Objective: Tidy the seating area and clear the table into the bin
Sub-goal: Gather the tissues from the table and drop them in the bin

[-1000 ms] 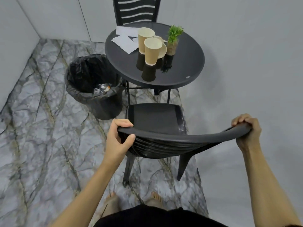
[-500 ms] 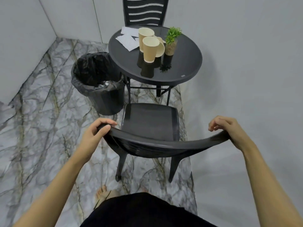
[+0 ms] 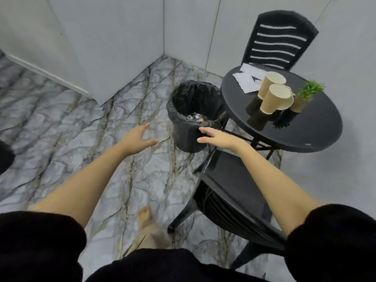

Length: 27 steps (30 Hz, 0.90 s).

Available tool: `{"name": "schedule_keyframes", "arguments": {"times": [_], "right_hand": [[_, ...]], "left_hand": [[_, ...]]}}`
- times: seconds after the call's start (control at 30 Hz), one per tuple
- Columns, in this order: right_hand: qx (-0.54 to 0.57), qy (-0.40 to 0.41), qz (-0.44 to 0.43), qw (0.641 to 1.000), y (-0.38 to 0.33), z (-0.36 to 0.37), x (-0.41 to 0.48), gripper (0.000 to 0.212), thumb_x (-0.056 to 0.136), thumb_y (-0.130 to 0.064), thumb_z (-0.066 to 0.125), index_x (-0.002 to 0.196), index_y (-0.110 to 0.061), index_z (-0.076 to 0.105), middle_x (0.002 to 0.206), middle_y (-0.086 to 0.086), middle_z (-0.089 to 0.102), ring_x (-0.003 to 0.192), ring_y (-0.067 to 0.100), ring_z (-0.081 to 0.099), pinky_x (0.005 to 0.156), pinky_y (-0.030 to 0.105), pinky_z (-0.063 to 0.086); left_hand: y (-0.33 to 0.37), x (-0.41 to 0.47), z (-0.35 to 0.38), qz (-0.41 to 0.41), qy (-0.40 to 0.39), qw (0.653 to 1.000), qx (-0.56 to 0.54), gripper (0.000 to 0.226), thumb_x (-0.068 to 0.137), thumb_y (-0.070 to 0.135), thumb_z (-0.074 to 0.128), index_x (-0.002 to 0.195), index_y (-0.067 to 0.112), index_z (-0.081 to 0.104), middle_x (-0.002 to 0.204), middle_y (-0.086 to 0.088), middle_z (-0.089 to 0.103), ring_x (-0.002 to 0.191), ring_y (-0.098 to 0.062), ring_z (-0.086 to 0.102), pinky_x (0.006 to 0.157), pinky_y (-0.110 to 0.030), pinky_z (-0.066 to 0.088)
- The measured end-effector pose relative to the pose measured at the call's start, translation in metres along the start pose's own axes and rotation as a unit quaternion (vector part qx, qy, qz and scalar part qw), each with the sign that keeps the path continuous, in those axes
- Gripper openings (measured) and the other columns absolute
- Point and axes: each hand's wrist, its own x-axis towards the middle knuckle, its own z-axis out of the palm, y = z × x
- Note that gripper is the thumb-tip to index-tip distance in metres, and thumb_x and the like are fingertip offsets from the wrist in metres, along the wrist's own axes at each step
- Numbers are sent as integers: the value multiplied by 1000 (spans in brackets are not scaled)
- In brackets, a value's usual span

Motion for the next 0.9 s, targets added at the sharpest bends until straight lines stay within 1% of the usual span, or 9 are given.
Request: {"name": "schedule_keyframes", "arguments": {"times": [0.07, 0.13, 0.23, 0.33, 0.47, 0.63, 0.73, 0.9], "right_hand": [[-37, -34, 11, 999, -19, 17, 47, 75, 91, -44, 51, 149, -19, 11, 160, 2, 9, 147, 21, 11, 119, 42, 18], [-73, -53, 23, 996, -37, 29, 91, 81, 90, -46, 51, 149, -16, 5, 160, 4, 1, 148, 22, 4, 120, 44, 14], [-110, -41, 29, 993, -61, 40, 155, 86, 88, -46, 54, 149, -12, 4, 160, 7, 2, 147, 24, 6, 120, 43, 15], [-143, -22, 34, 989, -86, 43, 208, 89, 86, -51, 55, 149, -12, 5, 160, 7, 4, 147, 24, 7, 119, 47, 15], [-157, 25, 44, 986, -116, 33, 258, 90, 86, -53, 54, 149, -13, 6, 160, 6, 6, 147, 24, 9, 118, 48, 16], [-127, 49, 72, 988, -134, 3, 314, 89, 85, -53, 56, 148, -12, 8, 159, 8, 9, 146, 26, 13, 118, 48, 19], [-115, 57, 89, 988, -141, -25, 355, 93, 85, -52, 56, 149, -10, 4, 160, 8, 6, 147, 26, 10, 119, 46, 18], [-87, 88, 120, 985, -148, -74, 444, 97, 82, -56, 57, 149, -12, 3, 160, 8, 6, 147, 25, 10, 119, 48, 17]], "left_hand": [[-28, 16, -13, -33, -27, 998, 38, 78, 88, 43, 54, 147, 10, 15, 157, -11, 18, 143, -27, 21, 118, -40, 20], [-57, 37, -30, -64, -46, 993, 84, 81, 87, 47, 53, 147, 11, 13, 157, -11, 17, 144, -27, 20, 118, -42, 21], [-94, 74, -63, -78, -49, 987, 133, 84, 85, 51, 54, 147, 12, 14, 156, -12, 20, 143, -28, 21, 117, -42, 23], [-124, 108, -97, -78, -45, 983, 160, 84, 84, 52, 55, 146, 12, 14, 156, -12, 20, 143, -29, 20, 117, -43, 23], [-147, 156, -136, -59, -66, 977, 194, 84, 85, 52, 53, 147, 11, 13, 156, -12, 18, 144, -29, 19, 118, -42, 21], [-148, 228, -173, -8, -91, 971, 220, 82, 87, 49, 51, 147, 11, 11, 157, -10, 16, 144, -26, 17, 118, -40, 18], [-147, 284, -194, 20, -99, 967, 234, 82, 87, 49, 51, 147, 10, 12, 157, -10, 17, 144, -26, 19, 117, -39, 19], [-141, 401, -238, 62, -105, 962, 246, 81, 86, 48, 53, 147, 11, 13, 156, -10, 18, 144, -27, 19, 118, -41, 21]]}}
